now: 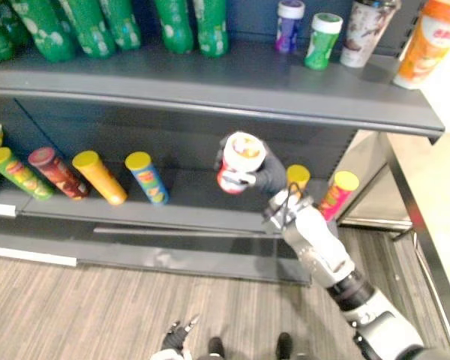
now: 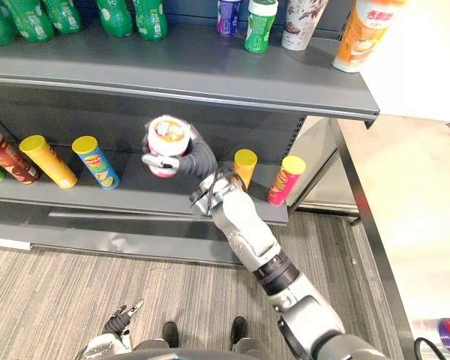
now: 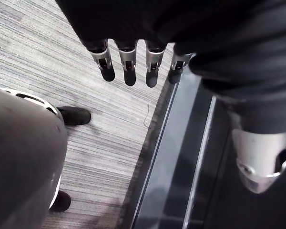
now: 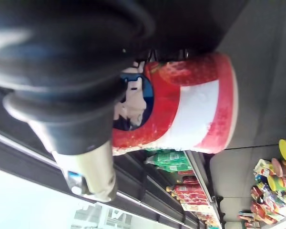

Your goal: Put the gum and the chips on the shelf.

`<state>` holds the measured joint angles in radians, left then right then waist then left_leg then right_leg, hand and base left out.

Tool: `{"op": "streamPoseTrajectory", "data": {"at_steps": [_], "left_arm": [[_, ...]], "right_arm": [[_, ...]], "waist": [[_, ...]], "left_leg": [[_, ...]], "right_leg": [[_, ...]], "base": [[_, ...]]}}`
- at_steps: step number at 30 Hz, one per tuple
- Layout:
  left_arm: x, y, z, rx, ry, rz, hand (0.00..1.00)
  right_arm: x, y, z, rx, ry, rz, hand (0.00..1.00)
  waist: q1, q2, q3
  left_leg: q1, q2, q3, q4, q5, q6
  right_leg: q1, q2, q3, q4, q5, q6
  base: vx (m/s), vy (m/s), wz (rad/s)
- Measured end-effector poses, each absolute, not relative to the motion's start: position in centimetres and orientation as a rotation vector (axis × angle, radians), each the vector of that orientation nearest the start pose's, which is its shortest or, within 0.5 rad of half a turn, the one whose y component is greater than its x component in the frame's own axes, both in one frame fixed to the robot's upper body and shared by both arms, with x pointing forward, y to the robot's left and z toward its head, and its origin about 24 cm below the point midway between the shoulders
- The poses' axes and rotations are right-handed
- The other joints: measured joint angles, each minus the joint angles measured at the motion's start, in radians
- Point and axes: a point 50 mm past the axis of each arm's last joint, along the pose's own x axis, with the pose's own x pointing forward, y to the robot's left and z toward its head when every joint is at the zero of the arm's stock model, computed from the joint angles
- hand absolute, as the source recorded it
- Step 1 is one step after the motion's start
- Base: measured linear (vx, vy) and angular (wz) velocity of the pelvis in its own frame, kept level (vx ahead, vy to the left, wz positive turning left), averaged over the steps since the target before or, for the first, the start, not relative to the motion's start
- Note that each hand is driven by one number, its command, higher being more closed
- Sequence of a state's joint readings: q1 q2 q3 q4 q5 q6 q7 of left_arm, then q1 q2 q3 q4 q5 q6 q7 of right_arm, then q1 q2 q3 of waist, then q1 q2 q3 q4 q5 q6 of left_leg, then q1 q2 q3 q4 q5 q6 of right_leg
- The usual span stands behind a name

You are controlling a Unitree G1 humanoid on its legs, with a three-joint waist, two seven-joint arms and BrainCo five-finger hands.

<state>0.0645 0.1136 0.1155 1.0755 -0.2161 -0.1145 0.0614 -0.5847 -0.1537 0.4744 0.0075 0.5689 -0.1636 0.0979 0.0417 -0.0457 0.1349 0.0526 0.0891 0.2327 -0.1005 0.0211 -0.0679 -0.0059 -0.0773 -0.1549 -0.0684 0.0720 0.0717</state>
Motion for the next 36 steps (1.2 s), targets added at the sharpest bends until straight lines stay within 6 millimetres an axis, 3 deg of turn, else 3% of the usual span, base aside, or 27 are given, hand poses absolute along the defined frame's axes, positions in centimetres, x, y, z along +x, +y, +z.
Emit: {"op": "streamPoseTrajectory", "data": {"at_steps": [4,9,15,28,36], "left_arm": [[10.1,21.7,-15.5,-0.109,1.005,0.373,0.0],[10.1,21.7,-15.6,-0.108,1.006,0.373,0.0],[10.0,21.8,-15.6,-0.109,1.007,0.369,0.0],[10.0,21.7,-15.6,-0.11,1.006,0.348,0.0],[10.2,21.6,-15.5,-0.114,1.002,0.346,0.0]], "right_arm": [[30.3,-4.4,21.6,0.25,-0.6,0.696,1.0],[33.0,-8.8,25.4,0.187,-0.694,0.496,1.0],[34.9,-12.8,27.6,0.119,-0.71,0.316,1.0],[37.6,-15.0,27.0,0.108,-0.588,0.164,1.0],[38.0,-13.9,27.0,0.118,-0.564,0.191,1.0]], "waist": [[0.001,0.0,0.0],[-0.001,-0.001,-0.001],[-0.002,-0.005,-0.003],[-0.005,-0.006,-0.004],[0.0,-0.006,-0.004]], "left_leg": [[0.002,0.009,0.002,0.0,0.003,-0.005],[0.003,0.013,0.005,-0.001,0.007,-0.008],[0.004,0.015,0.015,-0.001,0.009,-0.008],[0.0,0.03,0.025,-0.002,0.012,-0.014],[-0.001,0.038,0.026,-0.002,0.015,-0.02]], "right_leg": [[0.001,0.01,0.002,0.001,0.002,-0.003],[0.0,0.014,0.006,0.0,0.004,-0.006],[-0.008,0.018,0.024,-0.002,0.009,-0.009],[-0.009,0.036,0.033,-0.022,0.022,-0.017],[-0.009,0.044,0.034,-0.024,0.022,-0.017]], "base": [[-0.01,-0.016,-0.01],[-0.01,-0.008,-0.01],[0.0,-0.008,-0.08],[0.0,-0.009,-0.03],[0.0,0.0,0.0]]}}
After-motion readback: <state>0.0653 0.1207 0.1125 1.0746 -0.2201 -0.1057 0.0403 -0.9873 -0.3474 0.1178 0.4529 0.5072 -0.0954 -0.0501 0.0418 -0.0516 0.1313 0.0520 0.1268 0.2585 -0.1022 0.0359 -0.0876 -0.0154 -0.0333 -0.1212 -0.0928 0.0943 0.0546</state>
